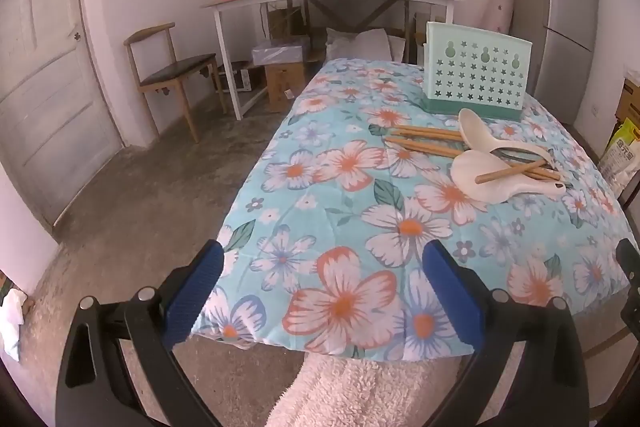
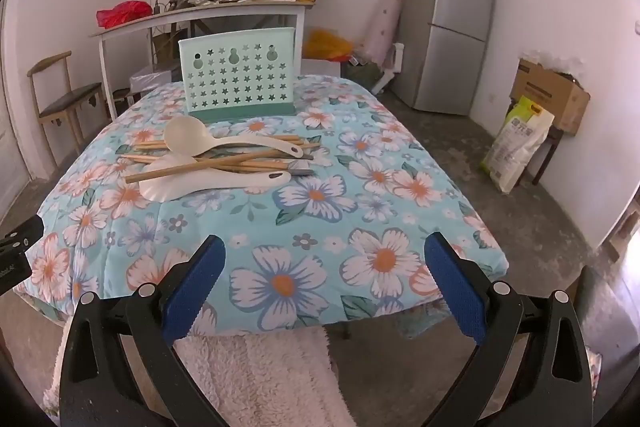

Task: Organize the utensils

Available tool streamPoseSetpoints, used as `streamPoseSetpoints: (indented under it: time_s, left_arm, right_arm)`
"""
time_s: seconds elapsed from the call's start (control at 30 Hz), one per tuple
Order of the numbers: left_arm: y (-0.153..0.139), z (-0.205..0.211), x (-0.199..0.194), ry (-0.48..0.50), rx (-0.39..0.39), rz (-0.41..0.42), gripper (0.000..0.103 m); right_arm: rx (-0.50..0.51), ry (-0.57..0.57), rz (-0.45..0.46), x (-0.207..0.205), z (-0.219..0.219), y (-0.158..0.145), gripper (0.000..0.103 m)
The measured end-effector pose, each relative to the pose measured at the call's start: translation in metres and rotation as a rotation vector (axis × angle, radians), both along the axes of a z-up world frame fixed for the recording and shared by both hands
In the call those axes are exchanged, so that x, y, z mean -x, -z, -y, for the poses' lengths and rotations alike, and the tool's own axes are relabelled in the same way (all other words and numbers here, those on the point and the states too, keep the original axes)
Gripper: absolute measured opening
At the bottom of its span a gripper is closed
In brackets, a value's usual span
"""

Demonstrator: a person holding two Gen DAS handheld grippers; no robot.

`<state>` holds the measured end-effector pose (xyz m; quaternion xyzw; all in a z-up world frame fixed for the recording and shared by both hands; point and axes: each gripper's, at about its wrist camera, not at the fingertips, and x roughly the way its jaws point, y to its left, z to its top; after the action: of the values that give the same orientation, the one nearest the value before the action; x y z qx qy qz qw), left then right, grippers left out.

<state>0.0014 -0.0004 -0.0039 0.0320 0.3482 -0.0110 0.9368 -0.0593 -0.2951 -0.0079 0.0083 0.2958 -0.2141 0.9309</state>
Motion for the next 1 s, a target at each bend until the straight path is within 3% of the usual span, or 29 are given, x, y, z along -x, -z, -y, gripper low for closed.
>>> streamPoseSetpoints:
  time_s: [1.0]
  left_arm:
    - [-0.0036, -0.0041, 0.0003, -0.001, 0.0, -0.001, 0.097]
  right_arm:
    - [0.023, 0.011, 0.004, 0.0009, -0.0017, -0.0056, 0.095]
